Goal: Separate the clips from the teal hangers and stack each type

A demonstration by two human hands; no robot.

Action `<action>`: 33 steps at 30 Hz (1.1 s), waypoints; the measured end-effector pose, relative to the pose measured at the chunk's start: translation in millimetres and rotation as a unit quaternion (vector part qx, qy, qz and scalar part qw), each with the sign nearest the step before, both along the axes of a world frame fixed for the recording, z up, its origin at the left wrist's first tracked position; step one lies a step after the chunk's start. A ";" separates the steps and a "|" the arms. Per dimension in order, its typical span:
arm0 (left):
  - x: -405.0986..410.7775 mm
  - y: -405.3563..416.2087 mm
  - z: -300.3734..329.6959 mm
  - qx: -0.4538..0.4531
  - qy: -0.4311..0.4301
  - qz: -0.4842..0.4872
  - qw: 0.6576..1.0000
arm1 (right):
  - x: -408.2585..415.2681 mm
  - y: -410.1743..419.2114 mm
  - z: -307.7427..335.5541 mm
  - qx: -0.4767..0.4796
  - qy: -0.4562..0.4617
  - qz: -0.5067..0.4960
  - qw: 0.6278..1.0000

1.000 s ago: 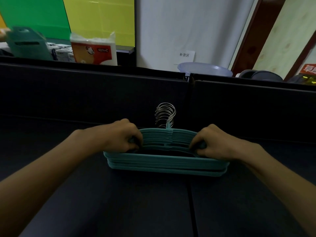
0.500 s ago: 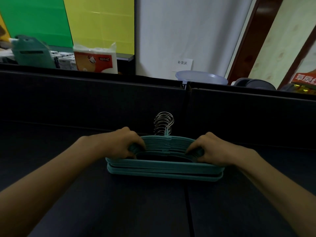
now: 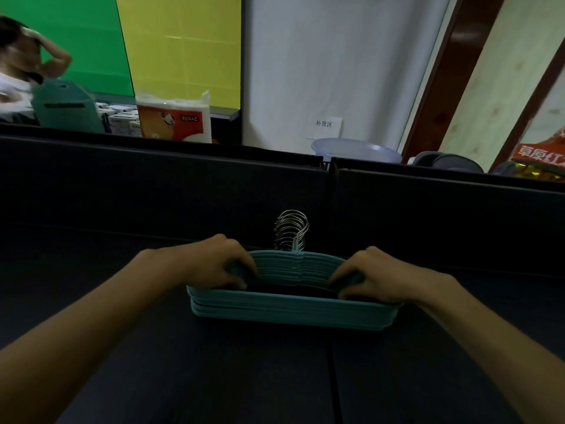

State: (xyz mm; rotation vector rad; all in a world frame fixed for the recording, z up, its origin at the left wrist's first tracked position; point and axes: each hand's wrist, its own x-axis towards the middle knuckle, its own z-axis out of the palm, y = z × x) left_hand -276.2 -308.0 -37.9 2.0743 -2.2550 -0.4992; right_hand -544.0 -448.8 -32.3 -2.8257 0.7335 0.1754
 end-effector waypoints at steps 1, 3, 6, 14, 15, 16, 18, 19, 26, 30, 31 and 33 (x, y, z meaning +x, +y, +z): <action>-1.9 3.8 4.0 -0.011 0.021 -0.001 1.000 | -3.9 2.3 3.0 0.018 -0.019 -0.002 1.000; -3.7 15.7 10.2 -0.040 0.079 0.020 0.996 | -14.1 7.4 7.6 0.051 -0.075 -0.014 0.996; -0.8 40.3 -1.6 -0.117 0.150 0.048 0.981 | -35.9 18.3 3.5 0.109 -0.165 -0.059 0.979; -17.4 66.1 -67.2 -0.347 0.230 0.127 0.900 | -62.9 44.6 -45.8 0.183 -0.398 -0.113 0.892; -19.6 65.5 -69.5 -0.356 0.239 0.142 0.892 | -61.0 47.8 -52.6 0.177 -0.417 -0.118 0.883; -21.8 65.5 -71.1 -0.357 0.247 0.152 0.888 | -58.9 51.3 -57.8 0.173 -0.433 -0.123 0.876; -23.5 65.9 -72.9 -0.353 0.247 0.156 0.889 | -56.0 54.8 -63.0 0.164 -0.447 -0.130 0.869; -23.6 66.3 -73.5 -0.352 0.242 0.156 0.891 | -55.5 55.0 -63.9 0.158 -0.447 -0.130 0.871; -23.0 64.5 -77.0 -0.379 0.228 0.157 0.883 | -55.4 55.8 -68.8 0.140 -0.440 -0.132 0.877; -20.0 62.3 -77.8 -0.375 0.243 0.162 0.880 | -51.8 51.7 -66.7 0.143 -0.440 -0.126 0.878; -19.7 62.1 -77.9 -0.375 0.246 0.161 0.879 | -51.4 51.1 -66.8 0.142 -0.441 -0.125 0.877; -19.2 62.6 -77.7 -0.373 0.243 0.157 0.882 | -51.2 50.4 -67.6 0.141 -0.443 -0.129 0.876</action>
